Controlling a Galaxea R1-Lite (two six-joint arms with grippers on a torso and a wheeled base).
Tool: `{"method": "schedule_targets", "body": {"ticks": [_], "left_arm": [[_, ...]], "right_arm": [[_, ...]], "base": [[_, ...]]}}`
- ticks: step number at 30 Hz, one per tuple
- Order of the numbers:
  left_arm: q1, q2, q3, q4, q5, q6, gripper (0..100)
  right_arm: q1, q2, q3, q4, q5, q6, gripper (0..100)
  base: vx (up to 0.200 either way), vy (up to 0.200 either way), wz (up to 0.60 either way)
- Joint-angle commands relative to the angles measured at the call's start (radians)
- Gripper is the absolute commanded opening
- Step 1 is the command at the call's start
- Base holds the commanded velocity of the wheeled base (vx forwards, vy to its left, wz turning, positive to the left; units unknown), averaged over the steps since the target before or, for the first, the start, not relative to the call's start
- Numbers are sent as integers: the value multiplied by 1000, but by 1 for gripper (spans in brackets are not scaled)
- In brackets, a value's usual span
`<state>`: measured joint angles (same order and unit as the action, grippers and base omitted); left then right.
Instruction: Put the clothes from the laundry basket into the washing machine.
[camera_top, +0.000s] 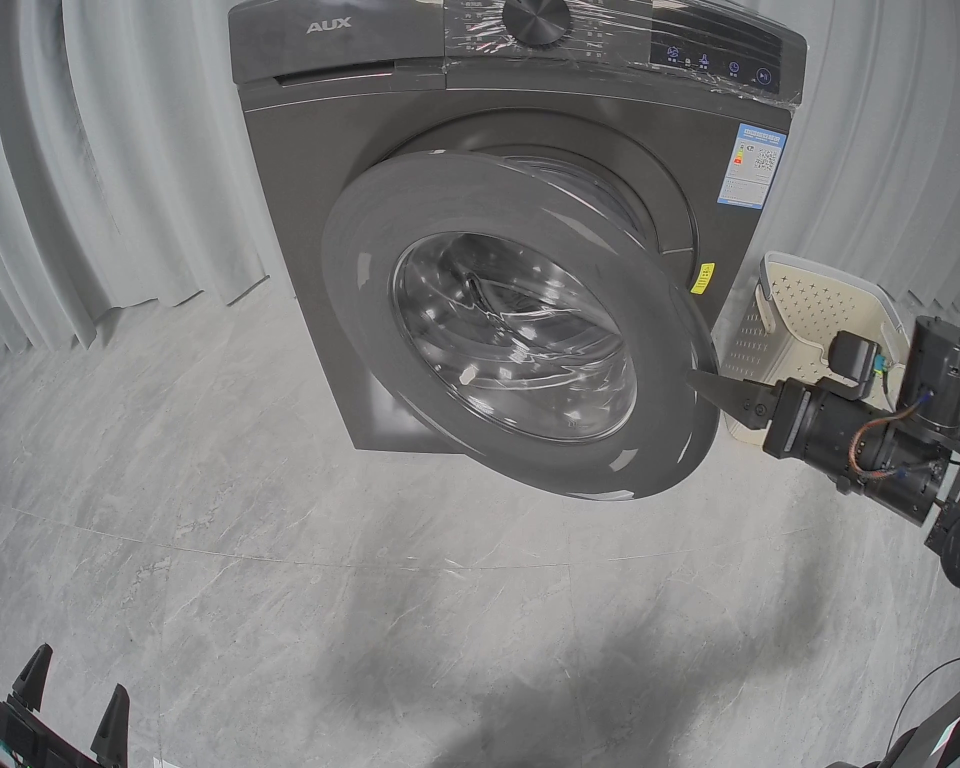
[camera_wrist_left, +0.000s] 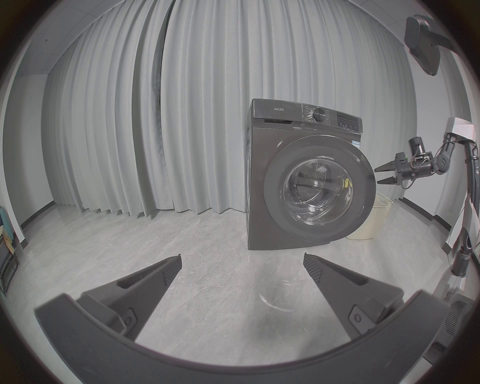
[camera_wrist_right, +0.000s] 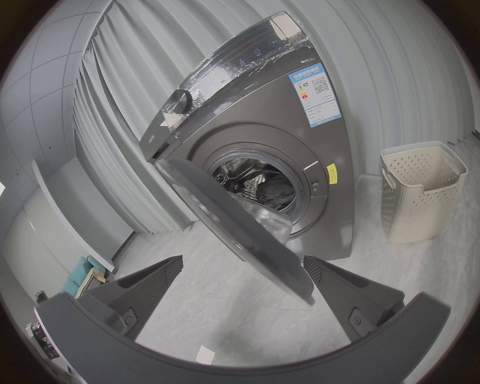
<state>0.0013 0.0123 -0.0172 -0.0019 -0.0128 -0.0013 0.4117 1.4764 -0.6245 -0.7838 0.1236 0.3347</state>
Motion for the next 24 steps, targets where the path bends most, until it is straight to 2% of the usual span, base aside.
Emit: {"method": "schedule_targets", "body": {"ticks": [1,6,7,11,15,19,22,23,24], "left_arm": [[0,-9,17,-1,0,0,100],[0,-9,17,-1,0,0,100],[0,-9,17,-1,0,0,100],[0,-9,17,-1,0,0,100],[0,-9,17,-1,0,0,100],[0,-9,17,-1,0,0,100],[0,-9,17,-1,0,1,100],[0,-9,17,-1,0,1,100],[0,-9,17,-1,0,1,100]], "right_arm": [[-16,122,-58,-9,-10,-3,100],[-36,163,-95,-20,-52,-17,100],[-36,163,-95,-20,-52,-17,100],[-105,203,-170,-22,-125,-31,100],[-126,200,-161,-20,-136,-51,100],[-83,157,-77,-22,-124,-52,100],[41,113,3,-22,-96,-52,100],[53,110,11,-23,-91,-52,100],[118,96,34,-23,-71,-48,100]], "base": [[0,0,0],[0,0,0],[200,0,0],[200,0,0],[200,0,0],[0,0,0],[0,0,0],[0,0,0],[0,0,0]]}}
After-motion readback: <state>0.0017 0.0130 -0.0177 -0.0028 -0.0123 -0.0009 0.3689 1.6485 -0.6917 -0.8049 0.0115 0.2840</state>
